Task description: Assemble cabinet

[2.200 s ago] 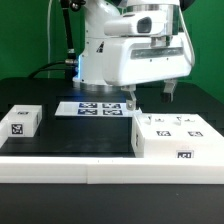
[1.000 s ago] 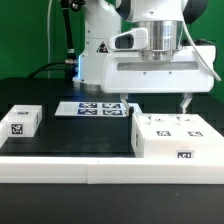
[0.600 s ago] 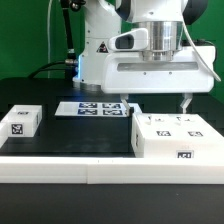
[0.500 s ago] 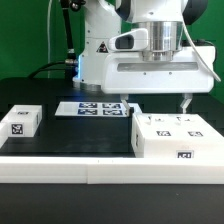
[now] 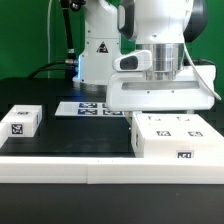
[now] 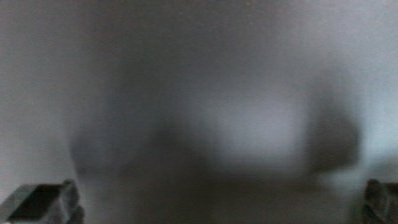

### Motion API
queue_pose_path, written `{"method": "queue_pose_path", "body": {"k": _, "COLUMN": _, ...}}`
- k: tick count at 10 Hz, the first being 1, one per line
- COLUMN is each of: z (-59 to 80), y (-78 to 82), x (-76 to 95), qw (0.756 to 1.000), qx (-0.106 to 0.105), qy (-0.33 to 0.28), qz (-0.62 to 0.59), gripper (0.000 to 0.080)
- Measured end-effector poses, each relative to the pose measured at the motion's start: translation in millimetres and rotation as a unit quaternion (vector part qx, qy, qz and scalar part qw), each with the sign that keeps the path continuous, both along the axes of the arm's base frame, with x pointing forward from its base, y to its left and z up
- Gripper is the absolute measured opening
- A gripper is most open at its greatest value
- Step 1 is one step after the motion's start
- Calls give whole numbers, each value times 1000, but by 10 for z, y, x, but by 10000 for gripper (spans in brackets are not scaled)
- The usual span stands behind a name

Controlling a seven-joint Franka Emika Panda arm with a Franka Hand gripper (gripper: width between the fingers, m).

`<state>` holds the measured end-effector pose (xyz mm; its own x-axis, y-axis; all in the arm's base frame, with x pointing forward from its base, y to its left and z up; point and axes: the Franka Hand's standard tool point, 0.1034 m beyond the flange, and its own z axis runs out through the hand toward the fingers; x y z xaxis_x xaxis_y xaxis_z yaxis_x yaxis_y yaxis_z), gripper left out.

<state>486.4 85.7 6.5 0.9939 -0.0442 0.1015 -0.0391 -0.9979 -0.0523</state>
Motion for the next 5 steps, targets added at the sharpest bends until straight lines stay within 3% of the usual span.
{"method": "queue_pose_path", "body": {"k": 5, "z": 2, "y": -9, "x": 29, "qw": 1000, "qx": -1, "qy": -2, "qz": 7, "gripper": 797}}
